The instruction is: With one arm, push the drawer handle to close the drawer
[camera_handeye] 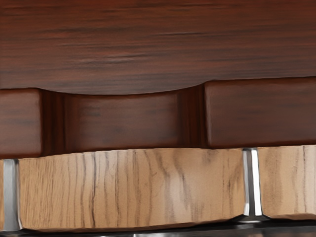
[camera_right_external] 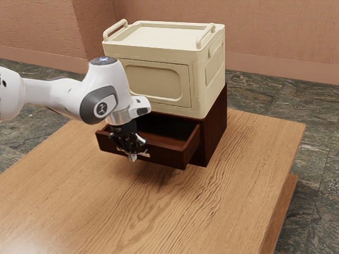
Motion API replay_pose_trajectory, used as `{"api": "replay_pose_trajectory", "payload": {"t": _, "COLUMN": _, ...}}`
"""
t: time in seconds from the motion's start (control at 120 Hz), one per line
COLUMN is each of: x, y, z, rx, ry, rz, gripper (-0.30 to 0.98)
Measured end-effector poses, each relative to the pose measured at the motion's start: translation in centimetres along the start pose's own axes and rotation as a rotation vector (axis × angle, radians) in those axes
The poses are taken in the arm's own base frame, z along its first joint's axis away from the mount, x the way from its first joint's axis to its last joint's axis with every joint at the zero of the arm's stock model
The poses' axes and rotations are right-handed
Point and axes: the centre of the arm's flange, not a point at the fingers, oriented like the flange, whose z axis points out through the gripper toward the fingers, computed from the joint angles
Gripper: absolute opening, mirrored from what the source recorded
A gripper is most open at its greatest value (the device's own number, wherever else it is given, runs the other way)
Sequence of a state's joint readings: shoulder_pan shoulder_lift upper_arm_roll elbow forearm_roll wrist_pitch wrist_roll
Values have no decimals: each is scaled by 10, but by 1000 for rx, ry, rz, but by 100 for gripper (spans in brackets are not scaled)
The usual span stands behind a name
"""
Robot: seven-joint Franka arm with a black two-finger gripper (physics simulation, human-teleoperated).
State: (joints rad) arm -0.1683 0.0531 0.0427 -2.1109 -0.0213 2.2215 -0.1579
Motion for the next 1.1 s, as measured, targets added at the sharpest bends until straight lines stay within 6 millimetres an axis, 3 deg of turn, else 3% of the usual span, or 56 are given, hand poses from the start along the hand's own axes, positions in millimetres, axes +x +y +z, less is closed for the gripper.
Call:
{"api": "replay_pose_trajectory", "payload": {"t": 0.517, "x": 45, "y": -17, "z": 6, "rx": 7, "ry": 32, "rz": -16, "gripper": -10}}
{"api": "replay_pose_trajectory", "payload": {"t": 1.1, "x": 78, "y": -13, "z": 15, "rx": -2, "ry": 151, "rz": 15, "gripper": -10}}
